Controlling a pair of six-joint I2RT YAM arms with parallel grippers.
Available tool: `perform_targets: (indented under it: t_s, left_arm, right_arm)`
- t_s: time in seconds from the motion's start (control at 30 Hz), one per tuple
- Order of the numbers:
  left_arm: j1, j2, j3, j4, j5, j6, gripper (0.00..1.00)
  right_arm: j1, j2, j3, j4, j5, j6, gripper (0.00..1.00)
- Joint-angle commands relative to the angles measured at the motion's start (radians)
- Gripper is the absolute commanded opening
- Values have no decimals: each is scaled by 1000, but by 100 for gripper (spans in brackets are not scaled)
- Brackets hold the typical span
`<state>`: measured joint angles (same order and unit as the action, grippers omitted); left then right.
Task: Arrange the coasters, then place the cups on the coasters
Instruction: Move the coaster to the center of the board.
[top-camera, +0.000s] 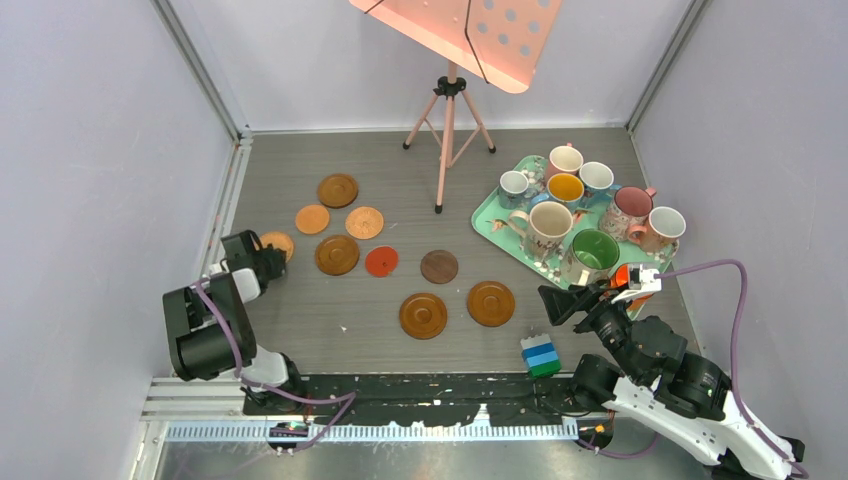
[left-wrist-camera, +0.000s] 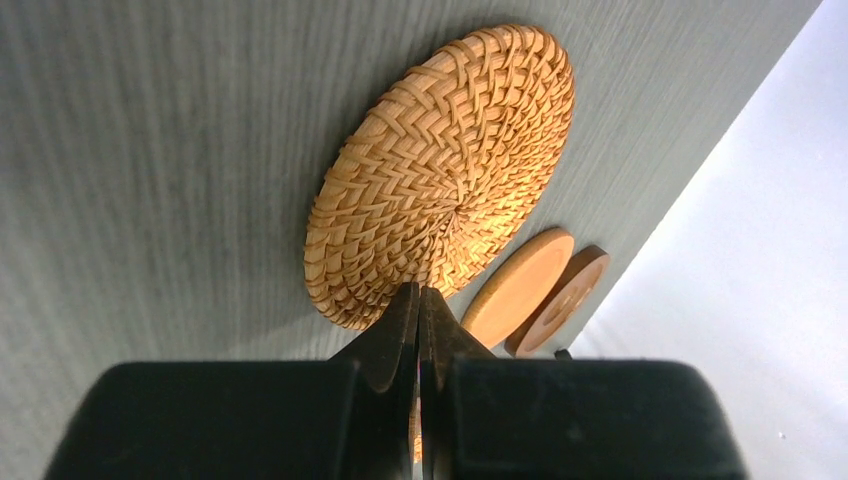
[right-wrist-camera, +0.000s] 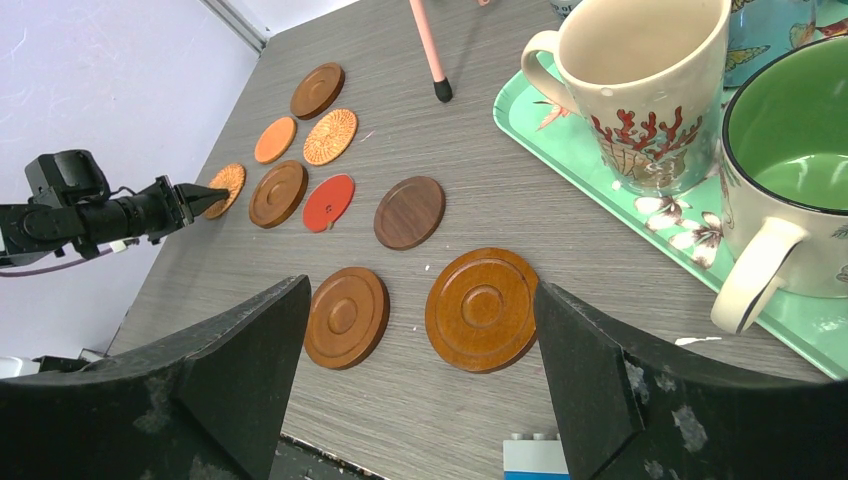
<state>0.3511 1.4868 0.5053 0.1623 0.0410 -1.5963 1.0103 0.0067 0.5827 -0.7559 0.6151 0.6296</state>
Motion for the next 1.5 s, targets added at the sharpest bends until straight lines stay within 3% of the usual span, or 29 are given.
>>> perform_targets:
  t_s: [0.0, 0.67, 1.47]
  left_arm:
    - [-4, -44, -11, -189, -95, 27, 0]
    - [-111, -23, 36, -251, -69, -5, 0]
    - [-140, -82, 61, -261, -71, 63, 0]
  right_arm:
    - [-1, -187, 2, 38, 5, -14, 89]
    - [-1, -187, 4, 38, -3, -17, 89]
    - [-1, -187, 5, 40, -46, -22, 89]
